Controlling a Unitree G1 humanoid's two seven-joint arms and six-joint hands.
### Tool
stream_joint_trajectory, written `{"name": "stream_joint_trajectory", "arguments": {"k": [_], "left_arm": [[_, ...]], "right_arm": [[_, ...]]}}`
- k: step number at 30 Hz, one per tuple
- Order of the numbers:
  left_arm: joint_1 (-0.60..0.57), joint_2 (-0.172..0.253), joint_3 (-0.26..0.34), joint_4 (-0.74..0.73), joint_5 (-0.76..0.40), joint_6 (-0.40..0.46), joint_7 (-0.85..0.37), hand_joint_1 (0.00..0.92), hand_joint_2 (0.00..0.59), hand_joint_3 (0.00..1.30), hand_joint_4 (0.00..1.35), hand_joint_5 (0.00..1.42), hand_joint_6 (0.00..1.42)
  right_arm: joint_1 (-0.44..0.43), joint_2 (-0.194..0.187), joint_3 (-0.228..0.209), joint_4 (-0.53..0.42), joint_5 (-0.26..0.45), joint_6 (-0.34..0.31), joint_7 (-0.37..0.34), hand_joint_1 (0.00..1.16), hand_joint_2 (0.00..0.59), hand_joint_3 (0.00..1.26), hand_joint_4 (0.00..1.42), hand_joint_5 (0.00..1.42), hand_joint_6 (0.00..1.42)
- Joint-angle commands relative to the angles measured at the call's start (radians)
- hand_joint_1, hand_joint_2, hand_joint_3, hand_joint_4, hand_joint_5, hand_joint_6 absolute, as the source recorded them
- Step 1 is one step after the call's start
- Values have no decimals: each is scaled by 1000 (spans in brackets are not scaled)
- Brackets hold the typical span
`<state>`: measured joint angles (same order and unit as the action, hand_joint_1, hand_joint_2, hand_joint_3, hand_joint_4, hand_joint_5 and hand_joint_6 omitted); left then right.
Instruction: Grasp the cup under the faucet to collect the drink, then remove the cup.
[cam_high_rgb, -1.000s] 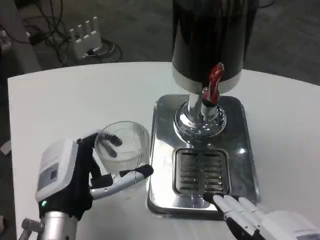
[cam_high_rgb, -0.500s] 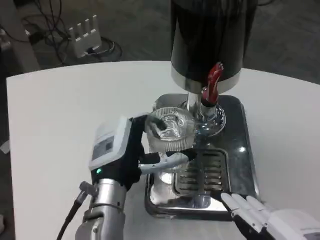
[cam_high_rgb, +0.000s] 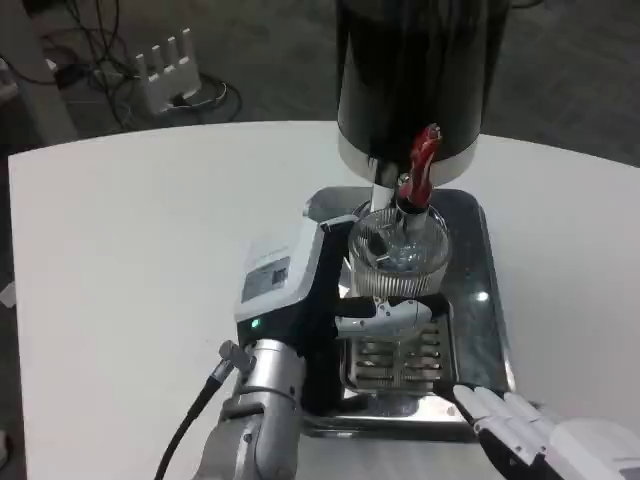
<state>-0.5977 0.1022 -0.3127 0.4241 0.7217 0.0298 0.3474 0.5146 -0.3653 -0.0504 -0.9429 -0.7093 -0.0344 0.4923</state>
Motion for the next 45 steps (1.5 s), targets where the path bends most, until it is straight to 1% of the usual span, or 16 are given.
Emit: {"name": "stream_joint_trajectory", "arguments": {"k": [1,14,21,24,25,26,27,28,29,30,32,34,36,37,39,45], "left_arm": [[15,11,-13,-41,9,11,10,624,21,858,960,1094,1260],[33,18,-61,-37,14,27,2,624,22,851,947,1093,1260],[25,19,-68,-35,11,30,-1,618,20,851,947,1084,1260],[31,28,-75,-38,15,20,-6,612,6,840,895,1075,1247],[37,35,-75,-40,15,13,-5,610,1,800,842,1048,1203],[45,45,-73,-44,14,7,-1,562,0,674,718,969,1147],[55,56,-70,-49,13,0,3,522,0,611,685,948,1133],[62,63,-68,-52,12,-5,6,372,15,559,650,943,1079],[69,74,-64,-58,11,-10,8,219,5,348,473,862,1032],[75,82,-61,-63,10,-14,11,163,1,259,386,815,1005],[83,90,-57,-70,9,-20,15,126,0,149,263,711,911],[88,97,-56,-73,7,-34,20,91,0,16,104,505,668],[102,108,-58,-80,16,-63,53,70,0,1,9,337,503],[105,111,-58,-81,19,-71,62,63,0,0,2,307,444],[108,115,-59,-79,18,-73,62,15,0,0,0,183,281],[115,125,-58,-81,2,-74,31,0,0,0,0,59,69]], "right_arm": [[14,-2,-5,-1,18,-16,-13,352,453,4,0,0,0],[35,-2,-26,-9,40,-27,-27,360,452,10,0,0,0],[38,2,-36,-7,48,-32,-32,363,452,13,0,0,0],[44,5,-44,-7,56,-37,-43,363,452,13,0,0,0],[47,7,-49,-6,59,-38,-49,363,452,13,0,0,0],[48,8,-53,-5,63,-39,-52,363,452,13,0,0,0],[50,9,-54,-4,63,-42,-56,364,452,14,0,0,0],[52,9,-54,-4,65,-43,-58,364,452,14,0,0,0],[53,10,-53,-4,65,-46,-61,364,454,14,0,0,0],[54,11,-51,-5,66,-49,-64,365,455,15,0,0,0],[53,15,-50,-7,67,-51,-71,367,457,18,0,0,0],[53,17,-51,-9,67,-52,-74,369,458,20,0,0,0],[54,17,-53,-9,69,-52,-75,370,459,21,0,0,0],[55,18,-53,-8,69,-53,-76,371,460,22,0,0,0],[59,18,-52,-7,70,-54,-77,372,460,24,0,0,0],[69,22,-54,-8,71,-58,-79,375,461,31,0,0,0]]}}
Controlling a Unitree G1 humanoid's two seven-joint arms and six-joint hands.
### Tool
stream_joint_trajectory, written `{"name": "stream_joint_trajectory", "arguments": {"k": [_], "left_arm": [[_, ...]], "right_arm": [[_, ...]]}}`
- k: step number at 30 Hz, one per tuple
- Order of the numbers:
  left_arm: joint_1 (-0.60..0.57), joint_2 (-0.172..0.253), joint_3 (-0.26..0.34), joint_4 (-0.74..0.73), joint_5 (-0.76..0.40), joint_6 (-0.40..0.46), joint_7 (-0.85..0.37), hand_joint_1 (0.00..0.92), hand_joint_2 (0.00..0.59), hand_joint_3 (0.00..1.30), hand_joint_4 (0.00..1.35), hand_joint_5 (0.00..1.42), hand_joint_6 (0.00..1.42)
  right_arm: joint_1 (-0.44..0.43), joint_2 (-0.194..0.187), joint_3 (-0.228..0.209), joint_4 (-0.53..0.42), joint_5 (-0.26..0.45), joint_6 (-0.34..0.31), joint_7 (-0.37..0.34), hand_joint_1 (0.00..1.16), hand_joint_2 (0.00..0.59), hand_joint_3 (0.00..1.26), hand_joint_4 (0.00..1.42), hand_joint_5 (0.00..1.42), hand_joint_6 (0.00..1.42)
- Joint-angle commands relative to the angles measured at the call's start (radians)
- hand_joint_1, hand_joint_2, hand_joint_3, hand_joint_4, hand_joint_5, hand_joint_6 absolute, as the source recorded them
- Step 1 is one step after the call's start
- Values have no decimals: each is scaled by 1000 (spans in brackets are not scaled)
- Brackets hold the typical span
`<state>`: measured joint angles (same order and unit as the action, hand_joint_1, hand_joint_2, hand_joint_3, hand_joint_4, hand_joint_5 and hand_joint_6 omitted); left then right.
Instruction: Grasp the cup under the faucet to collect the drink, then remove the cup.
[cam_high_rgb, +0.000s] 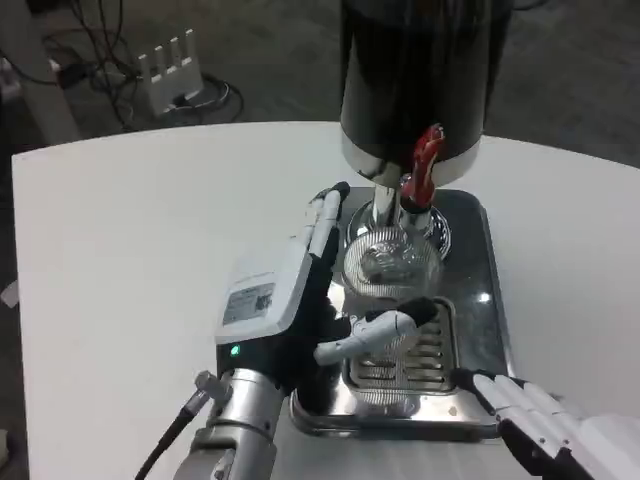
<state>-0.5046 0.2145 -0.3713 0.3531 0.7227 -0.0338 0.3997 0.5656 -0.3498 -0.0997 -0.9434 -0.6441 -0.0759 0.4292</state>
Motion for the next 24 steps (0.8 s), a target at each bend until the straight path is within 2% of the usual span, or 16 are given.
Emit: {"name": "stream_joint_trajectory", "arguments": {"k": [1,4,9,12,15,21,24], "left_arm": [[25,14,4,-14,-6,-13,-27,0,0,0,0,45,52],[41,18,17,-31,-29,-19,-47,0,0,0,0,20,15],[165,27,81,-182,-95,-36,-71,0,28,0,0,44,21],[277,27,114,-326,-142,-105,-65,0,28,0,0,71,33],[347,9,158,-492,-249,-139,-127,0,36,20,29,129,73],[312,-13,190,-632,-365,-88,-274,0,50,2,69,156,90],[270,-43,186,-674,-388,-31,-330,0,50,0,64,156,88]], "right_arm": [[17,5,-4,-8,6,-15,-13,375,461,32,0,0,0],[17,7,-4,-7,5,-16,-15,376,462,33,0,0,0],[14,5,-6,-3,6,-16,-13,378,465,33,0,0,0],[7,2,-13,0,10,-13,-10,378,466,34,0,0,0],[0,8,-10,6,12,-7,-12,379,466,34,0,0,0],[-8,10,3,5,-1,-8,-9,383,472,34,0,0,0],[-3,14,6,4,-5,-8,-12,385,474,34,0,0,0]]}}
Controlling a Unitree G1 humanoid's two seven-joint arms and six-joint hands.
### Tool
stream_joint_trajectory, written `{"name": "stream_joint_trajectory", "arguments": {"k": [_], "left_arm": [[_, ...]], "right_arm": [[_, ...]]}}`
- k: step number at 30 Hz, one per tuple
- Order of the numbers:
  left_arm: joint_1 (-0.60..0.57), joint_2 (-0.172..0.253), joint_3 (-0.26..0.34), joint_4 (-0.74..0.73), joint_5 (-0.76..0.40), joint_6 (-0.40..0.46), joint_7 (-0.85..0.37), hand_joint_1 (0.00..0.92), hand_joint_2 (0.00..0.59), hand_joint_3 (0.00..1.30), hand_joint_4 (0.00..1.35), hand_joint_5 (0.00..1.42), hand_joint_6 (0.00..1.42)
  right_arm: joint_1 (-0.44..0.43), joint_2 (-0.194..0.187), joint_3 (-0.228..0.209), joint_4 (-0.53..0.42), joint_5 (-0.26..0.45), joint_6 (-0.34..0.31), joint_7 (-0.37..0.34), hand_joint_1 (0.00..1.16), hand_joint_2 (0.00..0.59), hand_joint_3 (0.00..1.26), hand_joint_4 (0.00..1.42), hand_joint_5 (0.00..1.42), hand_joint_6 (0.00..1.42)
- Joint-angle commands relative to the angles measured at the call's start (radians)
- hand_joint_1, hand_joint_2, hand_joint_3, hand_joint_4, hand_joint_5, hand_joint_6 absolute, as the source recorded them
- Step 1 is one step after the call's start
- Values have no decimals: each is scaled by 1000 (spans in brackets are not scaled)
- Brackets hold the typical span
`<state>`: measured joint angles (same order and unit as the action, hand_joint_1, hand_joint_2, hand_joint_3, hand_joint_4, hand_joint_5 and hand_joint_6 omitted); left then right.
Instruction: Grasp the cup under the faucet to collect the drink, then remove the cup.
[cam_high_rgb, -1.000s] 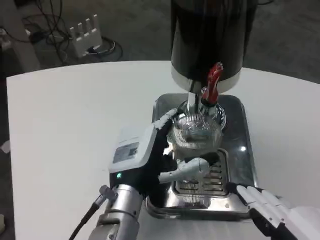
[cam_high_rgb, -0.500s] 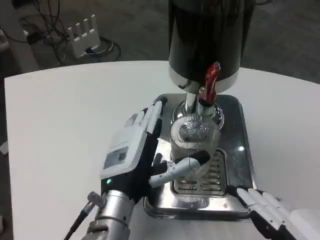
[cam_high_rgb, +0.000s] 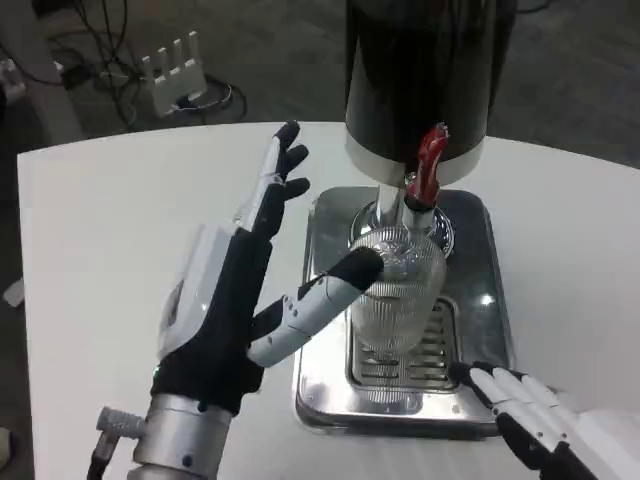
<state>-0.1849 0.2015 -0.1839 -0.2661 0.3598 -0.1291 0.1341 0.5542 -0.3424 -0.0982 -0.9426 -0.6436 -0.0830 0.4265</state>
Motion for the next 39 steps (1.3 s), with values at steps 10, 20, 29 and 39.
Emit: {"name": "stream_joint_trajectory", "arguments": {"k": [10,20,29,39], "left_arm": [[-188,-114,-60,-88,5,192,-162,0,63,0,18,128,76],[-212,-131,-113,-76,40,215,-193,0,65,0,13,125,75],[-232,-93,-178,-60,146,206,-237,0,73,0,0,91,50],[-243,-64,-224,-23,256,216,-282,0,81,0,0,14,0]], "right_arm": [[25,14,5,2,-6,-8,-17,390,476,34,0,0,0],[35,15,-4,7,7,-17,-21,391,476,34,0,0,0],[33,17,-1,7,14,-18,-21,393,476,40,0,0,0],[20,18,14,11,6,-13,-20,394,476,43,0,0,0]]}}
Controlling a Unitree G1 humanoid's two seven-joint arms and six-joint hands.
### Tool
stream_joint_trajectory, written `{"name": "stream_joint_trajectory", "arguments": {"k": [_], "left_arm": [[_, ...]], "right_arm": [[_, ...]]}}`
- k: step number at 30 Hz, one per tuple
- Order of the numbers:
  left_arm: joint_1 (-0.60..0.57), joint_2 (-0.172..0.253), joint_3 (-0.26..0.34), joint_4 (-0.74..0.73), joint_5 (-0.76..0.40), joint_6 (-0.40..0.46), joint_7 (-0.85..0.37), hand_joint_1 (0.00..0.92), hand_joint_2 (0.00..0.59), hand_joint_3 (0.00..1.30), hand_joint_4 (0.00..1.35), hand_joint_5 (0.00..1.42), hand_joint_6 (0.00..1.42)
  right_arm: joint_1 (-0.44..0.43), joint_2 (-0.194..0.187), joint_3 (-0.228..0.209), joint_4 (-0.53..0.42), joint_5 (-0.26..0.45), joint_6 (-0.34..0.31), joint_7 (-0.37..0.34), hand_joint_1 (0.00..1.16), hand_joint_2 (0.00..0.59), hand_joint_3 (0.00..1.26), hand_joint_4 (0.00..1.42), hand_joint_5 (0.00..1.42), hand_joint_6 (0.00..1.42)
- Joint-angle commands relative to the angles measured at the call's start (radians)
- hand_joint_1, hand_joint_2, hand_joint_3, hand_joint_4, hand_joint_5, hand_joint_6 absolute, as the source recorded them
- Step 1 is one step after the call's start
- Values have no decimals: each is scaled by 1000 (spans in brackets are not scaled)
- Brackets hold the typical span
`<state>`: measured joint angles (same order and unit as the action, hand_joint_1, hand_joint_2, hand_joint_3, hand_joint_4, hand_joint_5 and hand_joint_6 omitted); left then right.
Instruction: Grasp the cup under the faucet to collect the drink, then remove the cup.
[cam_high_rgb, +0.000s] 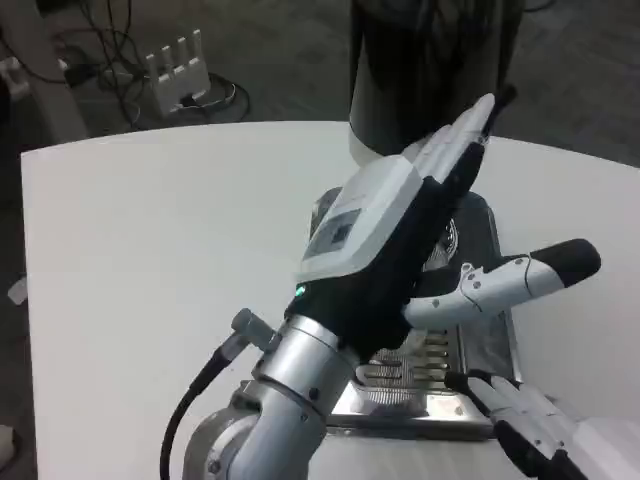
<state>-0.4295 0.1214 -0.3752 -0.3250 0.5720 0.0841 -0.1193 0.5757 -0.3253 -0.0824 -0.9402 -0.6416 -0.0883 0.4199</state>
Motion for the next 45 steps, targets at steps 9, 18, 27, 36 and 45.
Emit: {"name": "stream_joint_trajectory", "arguments": {"k": [9,18,27,36,45], "left_arm": [[-14,32,-60,67,115,-28,-17,0,86,0,0,0,0],[-24,23,-57,91,122,-45,-11,0,89,0,0,0,0],[-24,21,-46,92,108,-51,-8,0,88,0,0,0,0],[-37,16,-44,103,104,-57,-10,0,73,0,0,0,0],[-61,14,-49,121,114,-55,-16,0,73,0,0,0,0]], "right_arm": [[-12,3,5,17,2,0,-13,394,476,43,0,0,0],[-38,9,11,49,12,8,-18,394,476,43,0,0,0],[-103,190,-3,393,354,-55,-243,654,283,36,21,0,2],[-214,296,89,533,349,-117,-419,782,207,23,27,22,95],[-344,376,158,664,333,-82,-524,820,171,48,58,70,146]]}}
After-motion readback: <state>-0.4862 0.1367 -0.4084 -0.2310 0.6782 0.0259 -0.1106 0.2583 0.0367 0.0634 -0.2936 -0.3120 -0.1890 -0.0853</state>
